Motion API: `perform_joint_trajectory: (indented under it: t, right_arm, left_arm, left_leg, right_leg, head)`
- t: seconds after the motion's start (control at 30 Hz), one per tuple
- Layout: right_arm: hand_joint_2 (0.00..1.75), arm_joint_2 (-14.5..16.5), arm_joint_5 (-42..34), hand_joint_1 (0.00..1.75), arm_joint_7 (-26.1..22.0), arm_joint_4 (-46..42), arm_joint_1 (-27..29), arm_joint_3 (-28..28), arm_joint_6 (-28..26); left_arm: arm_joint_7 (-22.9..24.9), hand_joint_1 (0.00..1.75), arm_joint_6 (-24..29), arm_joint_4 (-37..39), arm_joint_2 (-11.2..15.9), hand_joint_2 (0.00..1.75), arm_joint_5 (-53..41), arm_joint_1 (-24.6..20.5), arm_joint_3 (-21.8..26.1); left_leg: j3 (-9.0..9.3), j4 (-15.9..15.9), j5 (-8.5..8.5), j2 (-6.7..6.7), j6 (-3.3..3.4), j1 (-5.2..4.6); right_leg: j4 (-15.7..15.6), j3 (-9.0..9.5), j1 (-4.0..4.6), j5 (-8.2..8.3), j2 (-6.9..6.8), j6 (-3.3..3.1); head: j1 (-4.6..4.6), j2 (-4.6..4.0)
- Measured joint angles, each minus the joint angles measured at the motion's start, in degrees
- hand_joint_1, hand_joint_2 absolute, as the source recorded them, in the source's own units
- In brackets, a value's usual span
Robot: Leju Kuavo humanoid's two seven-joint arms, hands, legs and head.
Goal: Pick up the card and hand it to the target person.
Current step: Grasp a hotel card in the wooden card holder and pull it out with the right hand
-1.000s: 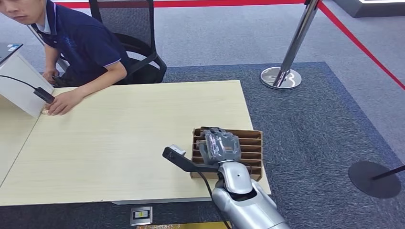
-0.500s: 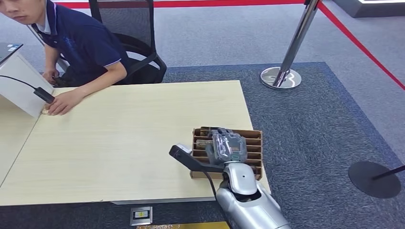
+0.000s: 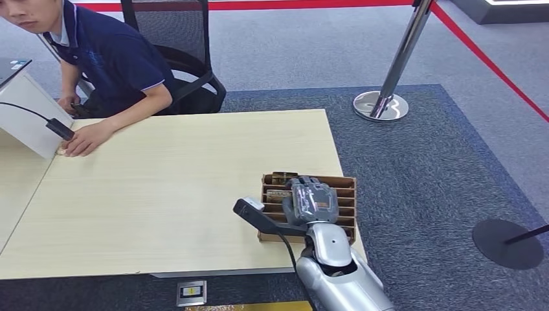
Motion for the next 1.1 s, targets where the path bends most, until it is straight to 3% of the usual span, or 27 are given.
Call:
perform_joint_trajectory:
  t: [0.83,0.93,1.1]
  right_arm:
    - [1.75,0.2,0.7,0.84,-1.5,1.2,-0.1,0.0,-0.5]
    - [1.75,0.3,0.4,1.01,-1.5,1.5,-0.1,0.0,-0.7]
    - [1.75,0.3,0.1,1.61,-1.6,1.6,-0.1,0.1,-1.1]
  left_arm:
    - [0.3,0.0,0.2,0.0,0.0,0.0,0.0,0.0,0.0]
    - [0.3,0.0,0.2,0.0,0.0,0.0,0.0,0.0,0.0]
    - [0.3,0.0,0.3,0.0,0.0,0.0,0.0,0.0,0.0]
  left_leg:
    - [0.06,0.0,0.01,0.0,0.0,0.0]
    - [0.08,0.0,0.01,0.0,-0.01,0.0]
    - [0.1,0.0,0.01,0.0,-0.01,0.0]
  right_leg:
    - [0.0,0.06,0.0,0.01,0.0,-0.01]
    - [0.0,0.08,0.0,0.01,0.0,-0.01]
    - [0.0,0.1,0.0,0.01,0.0,-0.01]
  head:
    - [0.0,0.0]
    - [0.0,0.0]
    - [0.0,0.0]
